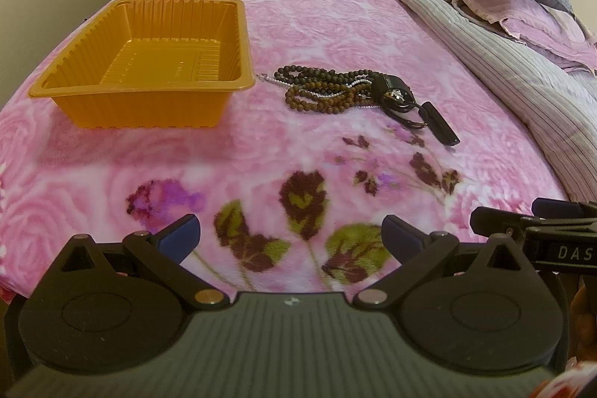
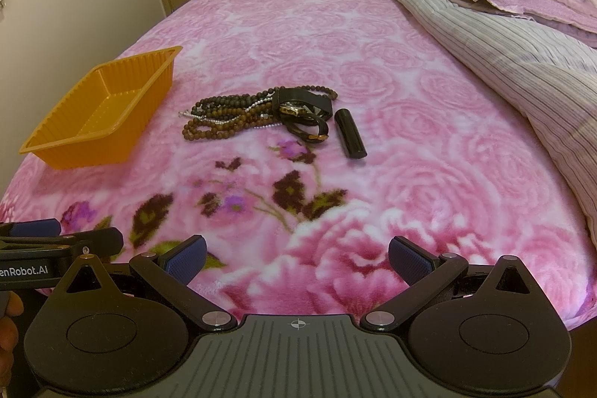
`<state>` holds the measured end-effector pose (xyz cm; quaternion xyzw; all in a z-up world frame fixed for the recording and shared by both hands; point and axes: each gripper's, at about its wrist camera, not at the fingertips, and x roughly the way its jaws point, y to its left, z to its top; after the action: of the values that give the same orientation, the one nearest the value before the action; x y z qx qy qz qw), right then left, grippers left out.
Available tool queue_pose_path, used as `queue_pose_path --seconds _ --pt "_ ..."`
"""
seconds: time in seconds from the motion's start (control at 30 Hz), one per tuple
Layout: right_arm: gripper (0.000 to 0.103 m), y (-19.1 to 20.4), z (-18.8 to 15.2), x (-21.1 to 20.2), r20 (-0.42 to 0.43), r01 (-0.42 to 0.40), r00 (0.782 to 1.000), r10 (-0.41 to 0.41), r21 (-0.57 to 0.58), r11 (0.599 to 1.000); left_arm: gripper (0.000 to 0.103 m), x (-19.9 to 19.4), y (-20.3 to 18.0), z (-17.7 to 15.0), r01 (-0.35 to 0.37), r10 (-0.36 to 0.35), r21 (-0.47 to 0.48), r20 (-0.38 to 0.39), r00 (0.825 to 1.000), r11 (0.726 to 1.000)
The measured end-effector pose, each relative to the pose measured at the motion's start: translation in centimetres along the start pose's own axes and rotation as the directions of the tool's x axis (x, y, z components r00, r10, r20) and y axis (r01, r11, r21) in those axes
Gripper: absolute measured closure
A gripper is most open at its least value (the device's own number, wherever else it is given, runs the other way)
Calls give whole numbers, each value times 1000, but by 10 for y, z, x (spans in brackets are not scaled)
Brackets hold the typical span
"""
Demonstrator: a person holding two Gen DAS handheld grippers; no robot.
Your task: Organize jewelry
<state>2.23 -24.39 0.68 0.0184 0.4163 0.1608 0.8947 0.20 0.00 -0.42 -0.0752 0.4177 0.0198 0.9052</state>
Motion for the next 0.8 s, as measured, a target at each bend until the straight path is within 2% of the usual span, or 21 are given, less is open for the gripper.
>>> queue_pose_path --seconds 0.8 --pt "0 1 2 0 2 -1 1000 1 1 1000 0 -5 -11 2 2 -2 5 2 1000 1000"
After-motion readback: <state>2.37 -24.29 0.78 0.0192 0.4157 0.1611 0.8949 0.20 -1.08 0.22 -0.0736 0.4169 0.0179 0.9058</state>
